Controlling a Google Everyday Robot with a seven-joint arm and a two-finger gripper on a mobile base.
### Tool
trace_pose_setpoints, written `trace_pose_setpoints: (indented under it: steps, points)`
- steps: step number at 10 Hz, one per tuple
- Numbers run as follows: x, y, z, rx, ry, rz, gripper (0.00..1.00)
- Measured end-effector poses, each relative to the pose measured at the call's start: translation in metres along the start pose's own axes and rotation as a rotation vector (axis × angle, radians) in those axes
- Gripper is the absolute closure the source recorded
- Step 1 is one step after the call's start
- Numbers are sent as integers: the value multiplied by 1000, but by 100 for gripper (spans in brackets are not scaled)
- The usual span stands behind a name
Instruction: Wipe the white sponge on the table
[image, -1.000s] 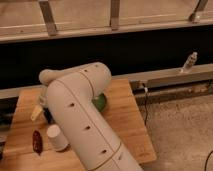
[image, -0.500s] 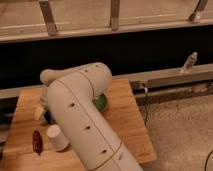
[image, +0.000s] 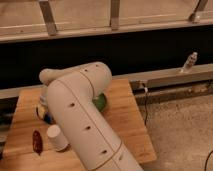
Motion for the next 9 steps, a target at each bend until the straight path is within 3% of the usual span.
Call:
trace_pose_setpoints:
  steps: [4,9]
  points:
    - [5,1,-20,41,16,-2,100]
    - [39,-39,-40,70,29,113,100]
